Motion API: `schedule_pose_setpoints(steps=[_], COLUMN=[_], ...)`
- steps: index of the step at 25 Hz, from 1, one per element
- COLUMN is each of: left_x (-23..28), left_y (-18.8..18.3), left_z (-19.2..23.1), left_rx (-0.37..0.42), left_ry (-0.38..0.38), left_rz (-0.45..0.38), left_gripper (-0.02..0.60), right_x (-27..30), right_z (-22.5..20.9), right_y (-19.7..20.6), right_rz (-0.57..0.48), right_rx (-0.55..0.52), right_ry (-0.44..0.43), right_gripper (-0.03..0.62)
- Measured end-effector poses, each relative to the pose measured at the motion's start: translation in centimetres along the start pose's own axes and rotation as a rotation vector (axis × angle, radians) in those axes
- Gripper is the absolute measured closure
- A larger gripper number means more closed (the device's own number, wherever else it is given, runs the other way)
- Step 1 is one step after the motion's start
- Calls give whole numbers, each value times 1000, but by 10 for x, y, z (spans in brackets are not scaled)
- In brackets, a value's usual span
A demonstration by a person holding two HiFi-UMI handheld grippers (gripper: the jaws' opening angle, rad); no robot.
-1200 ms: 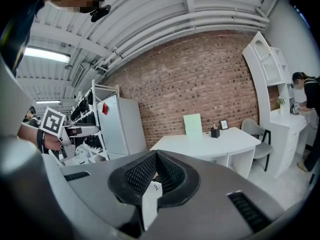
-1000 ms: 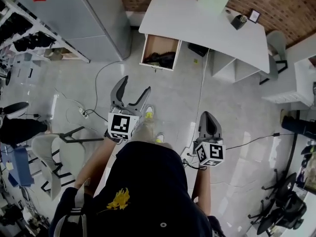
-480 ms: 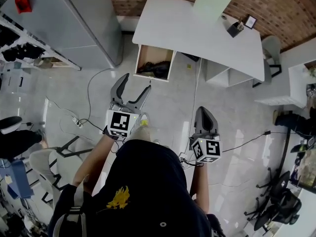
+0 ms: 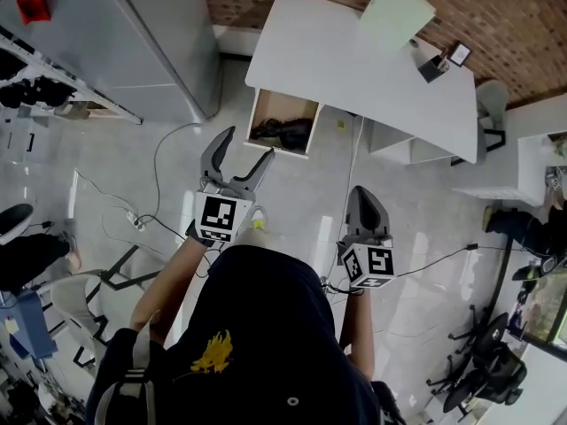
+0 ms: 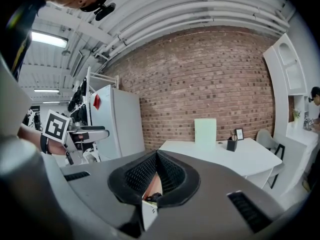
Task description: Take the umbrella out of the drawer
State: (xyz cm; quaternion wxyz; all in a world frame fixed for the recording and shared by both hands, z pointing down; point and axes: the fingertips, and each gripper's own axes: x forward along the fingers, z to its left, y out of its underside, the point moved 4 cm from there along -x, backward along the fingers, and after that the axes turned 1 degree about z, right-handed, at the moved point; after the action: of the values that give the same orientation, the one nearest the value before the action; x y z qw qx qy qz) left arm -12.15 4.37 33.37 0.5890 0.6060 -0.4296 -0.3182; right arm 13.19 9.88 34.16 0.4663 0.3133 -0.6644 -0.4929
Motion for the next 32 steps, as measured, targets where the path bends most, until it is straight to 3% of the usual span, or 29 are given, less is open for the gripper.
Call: schedule_pose_setpoints(steps=[12,22,24,28,32], left_x=[26,56,66,86,113], left_y=[20,46,48,52,62], left_z=[48,48,52,63,74], left_rx=[-28,-56,-52,-63,-59], left_ry=[61,78,74,32,28], left_rz=[-17,35,40,61,107], left_gripper=[227,227,227,227,227], right_x=[39,52,65,94,134], right_z=[35,15,7,-18,-34], right_y=[-1,8,4,6,2], right_rz=[56,131,114,88,104], right_rx=[-37,-44,-17,137,157], right_ry=[16,20,4,-31,-63], right_gripper=[569,568,569,569,569])
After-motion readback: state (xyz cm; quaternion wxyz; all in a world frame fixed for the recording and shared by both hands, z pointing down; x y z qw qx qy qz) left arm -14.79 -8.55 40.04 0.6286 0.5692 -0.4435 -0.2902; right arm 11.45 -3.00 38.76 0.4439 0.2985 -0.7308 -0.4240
